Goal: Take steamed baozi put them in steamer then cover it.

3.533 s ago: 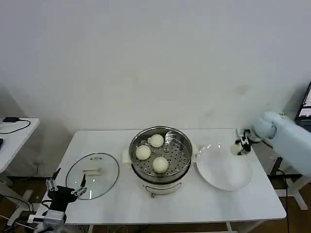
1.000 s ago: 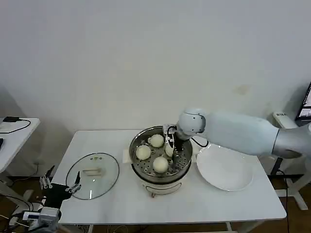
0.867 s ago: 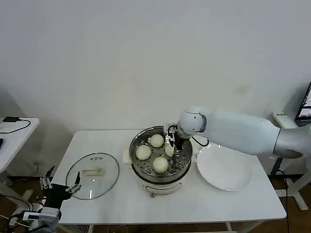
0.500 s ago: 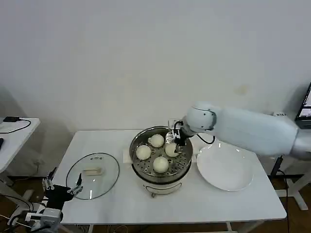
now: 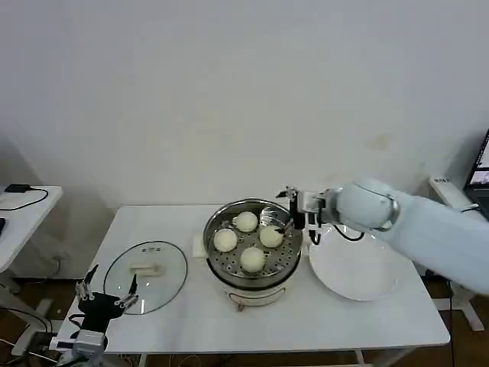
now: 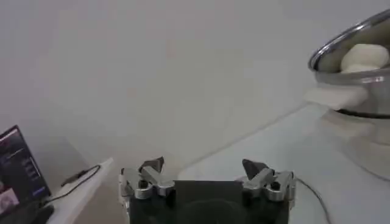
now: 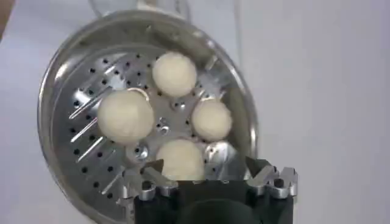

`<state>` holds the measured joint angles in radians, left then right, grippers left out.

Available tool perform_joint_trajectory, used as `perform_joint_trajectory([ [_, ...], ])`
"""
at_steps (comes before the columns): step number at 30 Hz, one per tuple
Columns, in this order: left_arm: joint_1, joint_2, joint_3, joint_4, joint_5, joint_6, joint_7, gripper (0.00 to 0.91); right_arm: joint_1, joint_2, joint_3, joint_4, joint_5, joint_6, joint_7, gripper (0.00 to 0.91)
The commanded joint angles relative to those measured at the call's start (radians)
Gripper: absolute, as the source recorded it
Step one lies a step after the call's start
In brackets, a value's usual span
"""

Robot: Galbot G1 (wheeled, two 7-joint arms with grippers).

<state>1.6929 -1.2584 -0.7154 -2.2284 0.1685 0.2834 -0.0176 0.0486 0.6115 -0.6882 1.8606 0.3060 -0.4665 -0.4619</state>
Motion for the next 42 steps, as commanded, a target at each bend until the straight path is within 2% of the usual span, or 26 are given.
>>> perform_joint_trajectory([
  [1,-0.01,0.0,0.014,0.004,0.009,-0.018,-0.006,0.907,-0.924,-0.015,0.95,0.139,-0.176,0.291,0.275,0.907],
  [2,-0.012,-0.001,0.014,0.006,0.008,-0.023,-0.012,0.907,-0.963,0.018,1.002,0.142,-0.183,0.295,0.286,0.907],
  [3,-0.01,-0.002,0.014,0.005,0.007,-0.03,-0.016,0.907,-1.063,0.085,1.097,0.148,-0.191,0.324,0.308,0.907],
  [4,-0.008,-0.003,0.015,0.004,0.006,-0.036,-0.019,0.907,-1.094,0.128,1.118,0.151,-0.191,0.334,0.316,0.907],
  [5,-0.004,-0.004,0.017,0.004,0.003,-0.044,-0.027,0.907,-1.169,0.214,1.199,0.161,-0.194,0.353,0.329,0.907],
  [6,-0.001,-0.005,0.017,0.005,-0.001,-0.047,-0.035,0.907,-1.185,0.234,1.24,0.164,-0.199,0.366,0.331,0.907],
  [8,0.005,-0.006,0.022,0.01,-0.018,-0.062,-0.062,0.907,-1.302,0.385,1.38,0.164,-0.216,0.417,0.325,0.907],
  [10,0.005,-0.004,0.029,0.014,-0.045,-0.07,-0.099,0.907,-1.346,0.441,1.43,0.162,-0.222,0.444,0.317,0.907],
  [11,0.004,-0.005,0.031,0.018,-0.066,-0.071,-0.112,0.907,-1.392,0.506,1.492,0.161,-0.237,0.471,0.293,0.907],
  [15,0.003,-0.003,0.043,0.052,-0.083,-0.098,-0.146,0.907,-1.487,0.597,1.593,0.144,-0.254,0.521,0.195,0.907],
  [18,0.004,-0.002,0.06,0.092,-0.087,-0.127,-0.178,0.907,-1.543,0.668,1.66,0.153,-0.151,0.49,0.156,0.907],
  [20,0.002,0.0,0.067,0.133,-0.042,-0.156,-0.188,0.907,-1.578,0.704,1.678,0.152,-0.112,0.478,0.147,0.907],
  [23,0.014,0.012,0.074,0.163,0.05,-0.164,-0.182,0.907,-1.622,0.726,1.686,0.134,-0.11,0.493,0.133,0.907],
  [27,0.047,0.038,0.064,0.161,0.326,-0.199,-0.117,0.907,-1.662,0.732,1.687,0.12,-0.126,0.513,0.126,0.907],
  [30,0.047,0.049,0.063,0.167,0.499,-0.209,-0.088,0.907,-1.673,0.737,1.679,0.134,-0.098,0.491,0.129,0.907],
  [34,-0.001,0.06,0.085,0.232,0.687,-0.205,-0.074,0.907,-1.674,0.741,1.67,0.15,-0.104,0.459,0.138,0.907],
  [42,-0.123,0.086,0.132,0.376,0.917,-0.219,-0.109,0.907,-1.672,0.733,1.674,0.123,-0.145,0.467,0.142,0.907],
])
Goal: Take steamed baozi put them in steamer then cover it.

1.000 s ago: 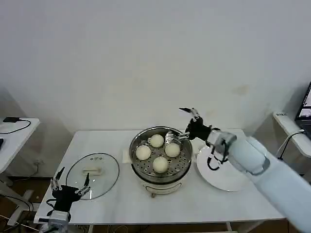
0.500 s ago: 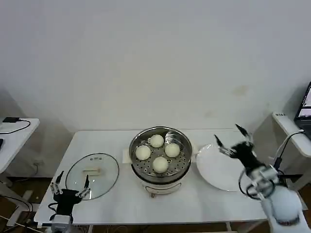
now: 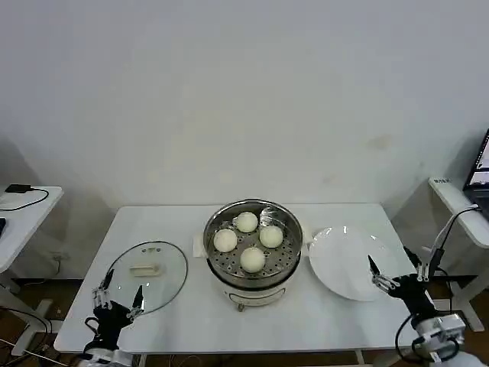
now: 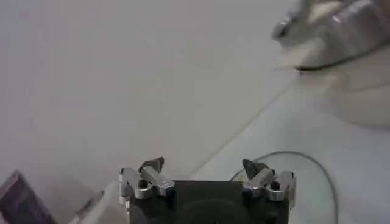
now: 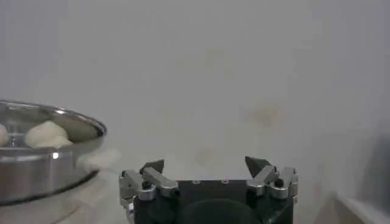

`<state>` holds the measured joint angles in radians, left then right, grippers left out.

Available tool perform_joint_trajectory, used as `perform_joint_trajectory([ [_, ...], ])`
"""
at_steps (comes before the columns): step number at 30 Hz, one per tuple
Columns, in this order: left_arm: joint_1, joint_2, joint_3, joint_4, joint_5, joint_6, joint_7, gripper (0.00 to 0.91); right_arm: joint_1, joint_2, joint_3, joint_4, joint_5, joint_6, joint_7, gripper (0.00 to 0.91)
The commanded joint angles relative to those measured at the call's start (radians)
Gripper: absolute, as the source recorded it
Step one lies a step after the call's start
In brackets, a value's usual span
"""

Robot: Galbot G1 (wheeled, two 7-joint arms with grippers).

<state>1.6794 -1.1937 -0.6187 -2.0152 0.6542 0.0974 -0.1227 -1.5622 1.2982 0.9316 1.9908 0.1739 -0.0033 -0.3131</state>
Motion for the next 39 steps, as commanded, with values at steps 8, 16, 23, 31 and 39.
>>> perform_joint_trajectory([
  [8,-0.246,0.038,0.057,0.315,0.484,-0.025,-0.004,0.907,-0.063,0.071,0.048,-0.021,-0.032,0.008,-0.006,0.907],
  [16,-0.333,0.04,0.077,0.424,0.504,-0.025,0.005,0.907,-0.061,0.091,0.033,-0.017,-0.044,0.008,-0.005,0.907],
  [23,-0.371,0.059,0.081,0.472,0.501,-0.025,0.005,0.907,-0.073,0.097,0.032,0.005,-0.023,-0.011,-0.017,0.907],
  [31,-0.385,0.047,0.087,0.494,0.503,-0.024,0.003,0.907,-0.076,0.109,0.015,0.032,-0.007,-0.03,-0.025,0.907],
  [39,-0.411,0.041,0.103,0.505,0.507,-0.011,0.001,0.907,-0.086,0.104,0.013,0.048,0.021,-0.045,-0.031,0.907],
])
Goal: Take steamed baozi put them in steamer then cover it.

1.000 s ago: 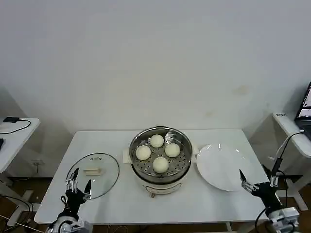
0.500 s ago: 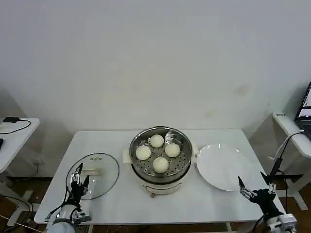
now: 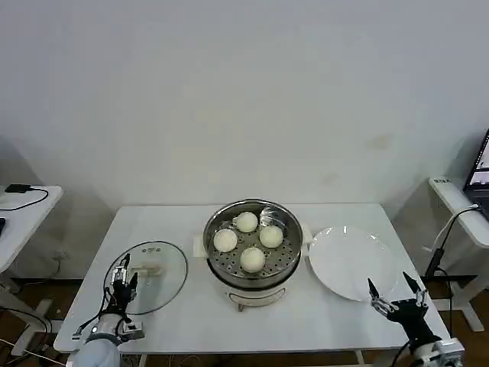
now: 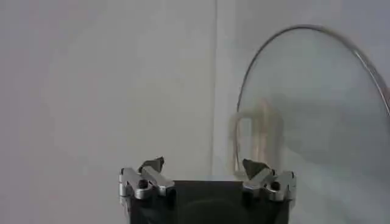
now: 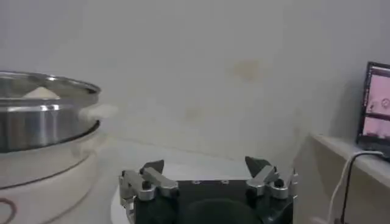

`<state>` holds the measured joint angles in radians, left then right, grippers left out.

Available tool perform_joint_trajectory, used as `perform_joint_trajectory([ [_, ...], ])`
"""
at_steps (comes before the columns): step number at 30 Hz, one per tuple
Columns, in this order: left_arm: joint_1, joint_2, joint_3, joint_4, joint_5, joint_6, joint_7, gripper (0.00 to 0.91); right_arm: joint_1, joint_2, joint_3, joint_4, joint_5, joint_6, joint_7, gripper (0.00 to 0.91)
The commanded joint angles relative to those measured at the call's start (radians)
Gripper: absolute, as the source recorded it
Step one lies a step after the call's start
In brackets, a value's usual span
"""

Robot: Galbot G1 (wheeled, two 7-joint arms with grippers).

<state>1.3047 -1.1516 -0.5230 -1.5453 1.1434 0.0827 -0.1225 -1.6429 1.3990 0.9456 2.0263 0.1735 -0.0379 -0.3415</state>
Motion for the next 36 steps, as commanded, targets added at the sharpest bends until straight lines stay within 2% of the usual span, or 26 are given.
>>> perform_joint_trajectory([
  [1,-0.039,-0.002,0.01,0.04,0.018,0.004,0.002,0.907,-0.006,0.003,-0.001,0.01,0.02,-0.011,-0.003,0.907],
  [24,-0.171,-0.011,0.072,0.174,0.042,0.015,-0.019,0.907,-0.001,-0.004,0.003,-0.034,0.009,0.0,-0.003,0.907],
  [25,-0.176,-0.012,0.074,0.181,0.044,0.015,-0.018,0.816,0.0,-0.004,0.004,-0.036,0.008,0.001,-0.003,0.907],
  [26,-0.18,-0.011,0.076,0.187,0.047,0.015,-0.015,0.504,0.001,-0.005,0.004,-0.039,0.007,0.002,-0.004,0.907],
  [27,-0.184,-0.012,0.077,0.193,0.053,0.015,-0.014,0.0,0.002,-0.005,0.005,-0.041,0.007,0.002,-0.002,0.907],
  [36,-0.188,-0.022,0.073,0.216,0.068,0.019,-0.02,0.0,0.014,-0.012,0.008,-0.06,-0.002,0.005,-0.002,0.907],
])
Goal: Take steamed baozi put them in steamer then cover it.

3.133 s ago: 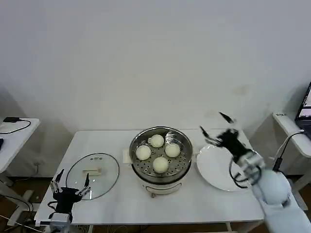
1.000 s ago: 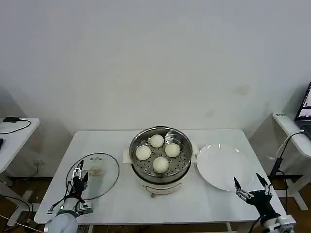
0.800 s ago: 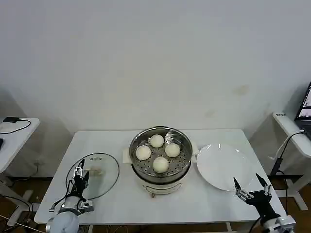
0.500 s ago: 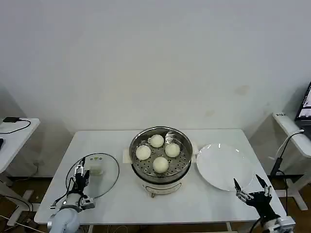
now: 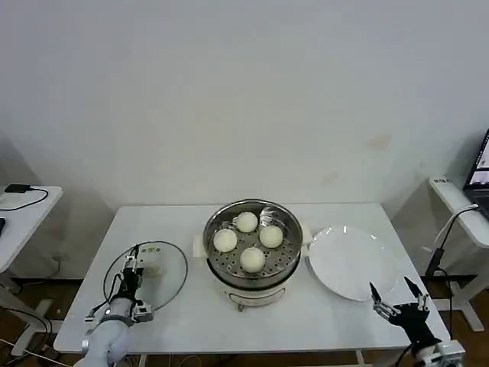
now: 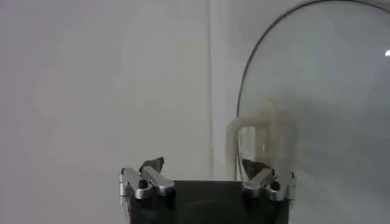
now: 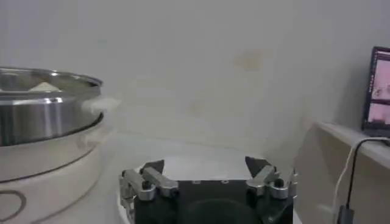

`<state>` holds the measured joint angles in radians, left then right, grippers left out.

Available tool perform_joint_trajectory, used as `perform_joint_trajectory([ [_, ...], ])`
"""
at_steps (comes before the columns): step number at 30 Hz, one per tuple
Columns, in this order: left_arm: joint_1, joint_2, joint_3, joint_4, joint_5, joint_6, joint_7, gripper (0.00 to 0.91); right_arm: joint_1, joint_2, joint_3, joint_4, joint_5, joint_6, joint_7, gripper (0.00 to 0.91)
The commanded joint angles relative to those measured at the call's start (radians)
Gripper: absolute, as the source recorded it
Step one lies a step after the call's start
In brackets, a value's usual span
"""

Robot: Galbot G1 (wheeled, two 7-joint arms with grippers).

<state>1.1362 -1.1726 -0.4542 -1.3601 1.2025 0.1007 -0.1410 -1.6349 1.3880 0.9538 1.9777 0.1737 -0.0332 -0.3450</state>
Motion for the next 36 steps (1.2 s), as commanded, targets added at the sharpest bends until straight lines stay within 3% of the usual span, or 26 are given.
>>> perform_joint_trajectory([
  [1,-0.02,-0.001,0.004,0.033,0.009,-0.001,-0.003,0.0,0.008,-0.001,0.0,-0.014,-0.006,0.0,0.002,0.907],
  [17,0.004,-0.035,-0.021,0.009,0.013,-0.016,-0.086,0.0,0.013,0.004,-0.014,-0.015,0.007,0.02,0.029,0.907],
  [26,0.079,-0.039,-0.099,-0.182,0.019,-0.002,-0.153,0.0,0.005,-0.002,-0.045,-0.012,0.008,0.041,0.064,0.907],
  [36,0.164,0.01,-0.139,-0.427,-0.128,0.087,-0.039,0.0,-0.004,-0.031,-0.054,-0.019,0.006,0.042,0.055,0.907],
])
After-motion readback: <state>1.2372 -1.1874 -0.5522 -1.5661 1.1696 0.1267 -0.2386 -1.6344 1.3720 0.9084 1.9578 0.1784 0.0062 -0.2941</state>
